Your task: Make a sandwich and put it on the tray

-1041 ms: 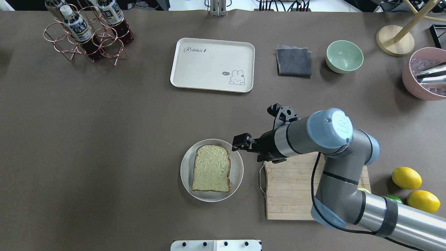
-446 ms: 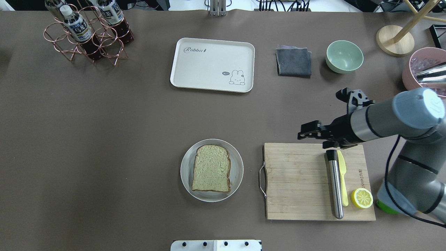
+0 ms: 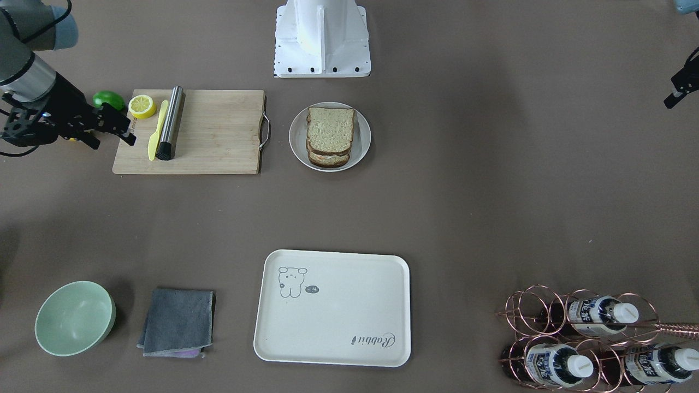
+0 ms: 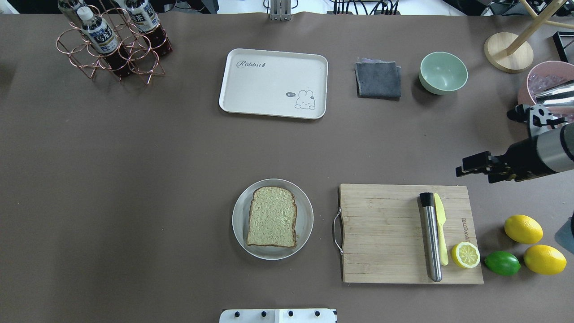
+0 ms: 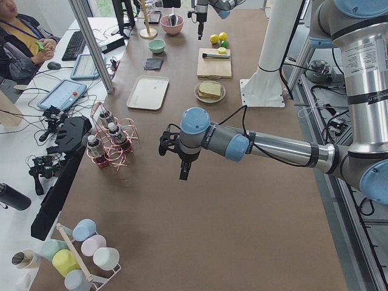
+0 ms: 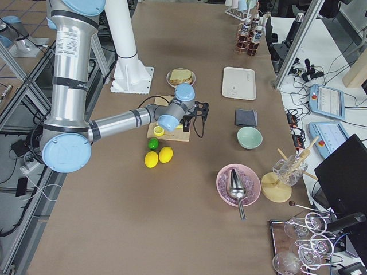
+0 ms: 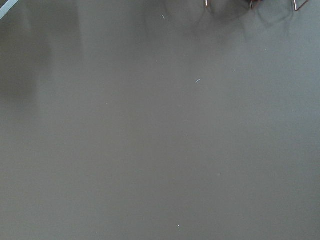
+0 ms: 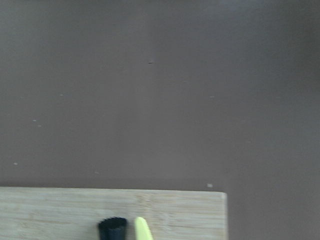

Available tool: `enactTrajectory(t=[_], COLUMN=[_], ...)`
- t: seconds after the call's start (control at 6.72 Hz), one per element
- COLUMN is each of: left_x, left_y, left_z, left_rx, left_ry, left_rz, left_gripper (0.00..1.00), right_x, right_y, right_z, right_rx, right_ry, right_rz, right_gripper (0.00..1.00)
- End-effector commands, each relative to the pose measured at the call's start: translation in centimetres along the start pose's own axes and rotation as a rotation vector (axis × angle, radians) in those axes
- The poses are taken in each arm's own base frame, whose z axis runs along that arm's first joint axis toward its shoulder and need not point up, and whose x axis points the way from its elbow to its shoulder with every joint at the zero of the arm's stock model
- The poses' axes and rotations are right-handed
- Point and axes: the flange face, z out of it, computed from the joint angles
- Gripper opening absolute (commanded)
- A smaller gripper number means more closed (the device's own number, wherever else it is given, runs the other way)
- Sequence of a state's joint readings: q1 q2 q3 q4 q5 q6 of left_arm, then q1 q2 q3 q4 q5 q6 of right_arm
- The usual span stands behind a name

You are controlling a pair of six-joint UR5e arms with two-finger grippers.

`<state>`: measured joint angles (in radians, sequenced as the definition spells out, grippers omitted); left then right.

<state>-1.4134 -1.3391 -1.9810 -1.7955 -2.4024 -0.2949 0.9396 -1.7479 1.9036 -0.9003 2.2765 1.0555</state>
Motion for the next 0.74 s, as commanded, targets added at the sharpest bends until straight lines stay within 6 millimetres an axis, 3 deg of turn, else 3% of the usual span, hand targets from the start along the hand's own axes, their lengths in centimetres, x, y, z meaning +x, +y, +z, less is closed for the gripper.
enactTrajectory(t=[0.0,0.3,0.59], left_x=[2.9,3.1,3.1], left_y=[0.2,0.2,0.1], left_z=[0.5,0.4,-0.1], left_rx=[-0.021,-0.018,0.004], left_ry=[0.021,0.022,0.010], left_rz=[-0.054,-0.045,0.032], left_gripper=[0.98,0.98,0.98], right_x=[13.6,21.4,27.0], right_y=[1.6,2.3,0.9], right_z=[-5.2,-8.0,-12.4], right_rx=[0.011,0.019,-0.041], right_ry=[0.066,0.149,0.253], right_rz=[-0.081,-0.106,-0.159], right_gripper=[1.00,1.00,1.00])
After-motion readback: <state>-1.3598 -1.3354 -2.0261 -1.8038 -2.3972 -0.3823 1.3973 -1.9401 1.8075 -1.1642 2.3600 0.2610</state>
